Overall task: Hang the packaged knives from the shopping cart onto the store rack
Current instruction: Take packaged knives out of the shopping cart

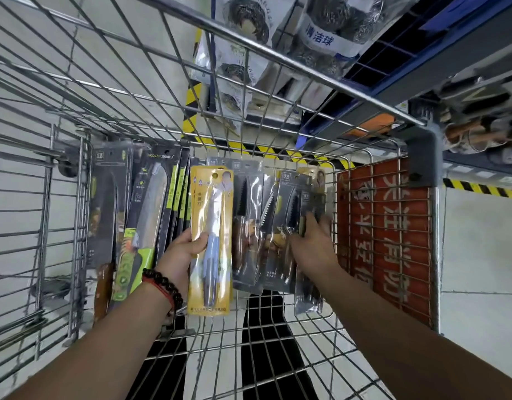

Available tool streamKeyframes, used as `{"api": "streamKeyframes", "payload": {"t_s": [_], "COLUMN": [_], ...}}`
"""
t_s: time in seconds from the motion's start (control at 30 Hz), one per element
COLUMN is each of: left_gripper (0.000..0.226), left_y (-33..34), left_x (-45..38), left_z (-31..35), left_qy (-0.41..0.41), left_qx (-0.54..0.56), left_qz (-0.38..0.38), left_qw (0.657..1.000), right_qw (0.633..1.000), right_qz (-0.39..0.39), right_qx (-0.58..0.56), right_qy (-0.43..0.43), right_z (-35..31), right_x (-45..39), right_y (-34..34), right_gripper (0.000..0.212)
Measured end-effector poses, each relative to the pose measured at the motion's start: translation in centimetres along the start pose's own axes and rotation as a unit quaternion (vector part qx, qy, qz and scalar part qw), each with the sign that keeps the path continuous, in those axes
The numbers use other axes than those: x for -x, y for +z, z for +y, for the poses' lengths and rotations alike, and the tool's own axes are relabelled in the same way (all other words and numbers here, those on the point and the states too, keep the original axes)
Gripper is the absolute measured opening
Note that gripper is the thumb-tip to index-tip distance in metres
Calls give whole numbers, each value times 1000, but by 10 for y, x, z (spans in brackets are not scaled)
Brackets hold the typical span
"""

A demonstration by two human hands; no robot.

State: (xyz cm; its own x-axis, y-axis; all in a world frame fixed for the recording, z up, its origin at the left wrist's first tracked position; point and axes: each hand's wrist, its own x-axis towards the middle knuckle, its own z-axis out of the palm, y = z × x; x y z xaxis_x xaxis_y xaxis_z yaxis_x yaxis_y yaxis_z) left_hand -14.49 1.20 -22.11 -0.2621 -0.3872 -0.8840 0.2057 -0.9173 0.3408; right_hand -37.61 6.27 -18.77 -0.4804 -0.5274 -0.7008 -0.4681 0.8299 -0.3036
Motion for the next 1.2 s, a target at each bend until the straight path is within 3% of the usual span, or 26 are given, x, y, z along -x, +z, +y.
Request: {"api": "streamKeyframes", "payload": {"t_s": [0.07, 0.13, 0.23, 0.3, 0.37, 0.43, 0.5, 0.57, 0.63, 0.83, 0.87, 0.93, 1.03, 1.2], "left_gripper": [24, 37, 40, 68, 83, 78, 76, 100, 117, 105, 100, 85, 80, 72], "left_y": [-2, -6, -8, -9, -10, -7, -6, -8, -15, -11, -11, -11, -11, -7], "left_x": [-2, -5, -5, -6, -8, -5, -4, -6, -13, -8, -8, -9, -9, -7], "left_z": [-1, -4, -3, -4, -7, -7, -7, -10, -17, -14, -14, -13, -12, -12], "left_qy": [-6, -11, -7, -9, -6, -7, 0, -4, -7, -10, -11, -10, -6, -4], "left_qx": [-9, -32, -18, -15, -17, -20, -16, -21, -19, -11, -4, 4, -8, -8], "left_qz": [1, -9, -31, -35, -39, -31, -41, -32, -34, -46, -46, -31, -19, 1], "left_qw": [1000, 999, 999, 999, 999, 999, 999, 999, 999, 999, 999, 999, 1000, 1000], "right_qw": [997, 992, 998, 998, 995, 994, 994, 991, 990, 995, 991, 980, 972, 970], "right_qz": [-4, 6, 41, 39, 61, 97, 106, 104, 104, 91, 111, 108, 22, -3], "right_qx": [-41, -61, -41, 43, 81, 46, -3, -21, 4, 40, 74, 156, 228, 229], "right_qy": [66, 109, 26, -22, -27, -12, 32, 78, 91, 8, -18, -53, -53, -75], "right_z": [-7, -14, -12, -6, -2, -6, -14, -20, -19, -22, -23, -33, -46, -39], "right_x": [-15, -29, -28, -21, -27, -45, -67, -82, -91, -99, -102, -105, -114, -127], "right_y": [4, 7, 9, 10, 10, 6, 5, 7, 11, 0, -2, -9, -20, -24], "right_gripper": [69, 69, 48, 35, 31, 30, 47, 70, 72, 29, 30, 53, 73, 59]}}
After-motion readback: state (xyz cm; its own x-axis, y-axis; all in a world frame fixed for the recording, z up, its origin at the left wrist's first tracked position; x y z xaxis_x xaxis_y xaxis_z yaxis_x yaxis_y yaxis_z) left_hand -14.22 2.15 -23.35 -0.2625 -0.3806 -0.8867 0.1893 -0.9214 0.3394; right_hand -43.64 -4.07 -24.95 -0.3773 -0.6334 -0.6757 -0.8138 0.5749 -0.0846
